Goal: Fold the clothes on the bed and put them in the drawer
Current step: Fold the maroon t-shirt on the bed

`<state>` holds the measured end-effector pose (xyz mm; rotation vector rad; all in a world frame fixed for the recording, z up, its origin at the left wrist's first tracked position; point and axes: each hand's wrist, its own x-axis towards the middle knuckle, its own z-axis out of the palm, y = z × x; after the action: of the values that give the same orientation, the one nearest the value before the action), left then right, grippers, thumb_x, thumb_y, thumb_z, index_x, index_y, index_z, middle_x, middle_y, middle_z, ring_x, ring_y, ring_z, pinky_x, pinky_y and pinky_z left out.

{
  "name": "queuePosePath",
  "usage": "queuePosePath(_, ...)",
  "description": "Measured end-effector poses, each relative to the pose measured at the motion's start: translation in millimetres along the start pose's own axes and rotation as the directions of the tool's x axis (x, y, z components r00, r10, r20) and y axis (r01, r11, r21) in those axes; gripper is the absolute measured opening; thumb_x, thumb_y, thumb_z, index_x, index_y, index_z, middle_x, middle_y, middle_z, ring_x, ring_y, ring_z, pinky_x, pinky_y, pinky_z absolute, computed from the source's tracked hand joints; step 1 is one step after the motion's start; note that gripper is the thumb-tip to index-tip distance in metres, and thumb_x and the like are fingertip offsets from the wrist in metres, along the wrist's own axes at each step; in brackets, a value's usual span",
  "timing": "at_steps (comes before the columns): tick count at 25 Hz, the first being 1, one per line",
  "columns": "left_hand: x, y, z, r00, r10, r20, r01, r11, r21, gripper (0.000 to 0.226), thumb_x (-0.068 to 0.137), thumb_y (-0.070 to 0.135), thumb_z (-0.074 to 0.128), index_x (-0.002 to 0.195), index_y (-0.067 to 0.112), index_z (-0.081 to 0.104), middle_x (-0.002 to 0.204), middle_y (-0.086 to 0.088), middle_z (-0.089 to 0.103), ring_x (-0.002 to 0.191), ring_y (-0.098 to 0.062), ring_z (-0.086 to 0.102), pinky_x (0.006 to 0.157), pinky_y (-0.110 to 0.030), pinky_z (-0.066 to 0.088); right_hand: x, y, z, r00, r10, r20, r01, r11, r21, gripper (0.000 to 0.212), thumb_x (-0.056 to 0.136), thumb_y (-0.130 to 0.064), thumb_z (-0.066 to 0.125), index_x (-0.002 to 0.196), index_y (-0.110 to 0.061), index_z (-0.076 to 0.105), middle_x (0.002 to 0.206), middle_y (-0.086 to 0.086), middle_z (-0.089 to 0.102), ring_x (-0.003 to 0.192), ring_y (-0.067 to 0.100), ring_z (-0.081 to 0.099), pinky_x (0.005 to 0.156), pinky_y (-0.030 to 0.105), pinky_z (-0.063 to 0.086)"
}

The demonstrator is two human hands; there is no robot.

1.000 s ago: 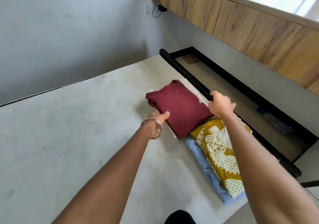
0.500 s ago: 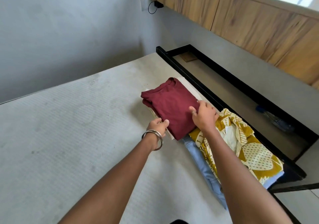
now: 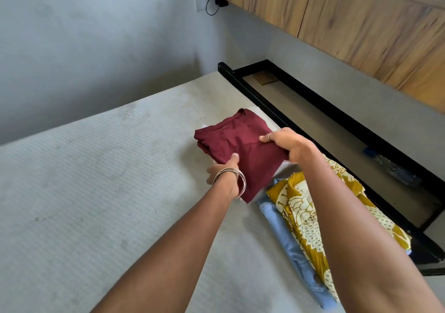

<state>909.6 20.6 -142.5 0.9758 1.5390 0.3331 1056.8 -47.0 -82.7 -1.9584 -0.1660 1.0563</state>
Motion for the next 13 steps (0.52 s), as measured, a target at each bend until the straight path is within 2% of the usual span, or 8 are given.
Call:
queuePosePath(2,-1,-1,-5,0.996,-0.056,0.064,0.064,0.988,-0.14,0.072,0.074,0.058,0.069,0.12,0.006,0.053,0.118,-0.01,0.061,0.101,-0.031,0.062,0.093,-0.043,0.051,-10,-13,3,0.993,0.051,0.107,-0.074,0.972,0.222,0.035,0.084,-0.011,0.074,0.116,-0.005,0.063,0.102,0.013,0.073,0.091,0.026,0.072,0.079,0.038,0.06)
queuePosePath(4,-3,4,-12,0.969,-0.113,0.221,0.175,0.944,-0.28,0.072,0.07,0.066,0.065,0.115,0.009,0.059,0.11,-0.008,0.066,0.091,-0.027,0.065,0.085,-0.04,0.054,-17,-21,2,0.986,0.028,0.161,-0.089,0.92,0.381,0.03,0.086,-0.007,0.069,0.115,-0.008,0.062,0.101,0.011,0.07,0.084,0.021,0.07,0.063,0.031,0.06)
queuePosePath(6,-8,13,-25,0.894,-0.132,0.428,0.284,0.906,-0.313,0.068,0.072,0.069,0.062,0.109,0.013,0.062,0.095,-0.008,0.069,0.079,-0.023,0.064,0.069,-0.033,0.052,-24,-22,-3,0.98,-0.016,0.197,-0.086,0.862,0.5,0.025,0.089,-0.003,0.061,0.113,-0.011,0.062,0.089,0.01,0.067,0.069,0.017,0.067,0.054,0.026,0.058)
queuePosePath(7,-7,18,-31,0.854,-0.095,0.511,0.306,0.887,-0.346,0.064,0.075,0.067,0.061,0.108,0.013,0.062,0.092,-0.009,0.069,0.079,-0.025,0.063,0.066,-0.032,0.051,-27,-21,-6,0.977,-0.033,0.21,-0.089,0.835,0.543,0.024,0.089,-0.002,0.058,0.112,-0.011,0.062,0.081,0.01,0.067,0.061,0.016,0.065,0.052,0.025,0.057)
queuePosePath(9,0,25,-35,0.834,0.049,0.549,0.257,0.846,-0.466,0.059,0.08,0.055,0.065,0.117,0.009,0.062,0.107,-0.014,0.07,0.094,-0.031,0.067,0.07,-0.037,0.055,-32,-16,-10,0.973,-0.047,0.225,-0.098,0.799,0.594,0.025,0.088,0.0,0.056,0.111,-0.01,0.061,0.07,0.01,0.065,0.054,0.016,0.062,0.052,0.023,0.056)
queuePosePath(10,0,31,-36,0.848,0.115,0.517,0.198,0.836,-0.511,0.054,0.083,0.047,0.065,0.121,0.007,0.061,0.115,-0.016,0.067,0.1,-0.033,0.066,0.072,-0.04,0.057,-35,-14,-12,0.973,-0.055,0.224,-0.089,0.805,0.586,0.027,0.087,0.0,0.056,0.111,-0.011,0.061,0.072,0.011,0.065,0.056,0.016,0.063,0.054,0.023,0.055)
queuePosePath(13,6,64,-25,0.852,0.235,0.468,0.043,0.86,-0.509,0.033,0.086,0.019,0.062,0.116,0.004,0.061,0.119,-0.018,0.065,0.094,-0.034,0.067,0.072,-0.039,0.057,-33,-24,-23,0.974,-0.146,0.173,0.035,0.852,0.523,0.045,0.082,0.007,0.057,0.116,-0.021,0.067,0.101,0.013,0.069,0.08,0.021,0.066,0.064,0.027,0.058)
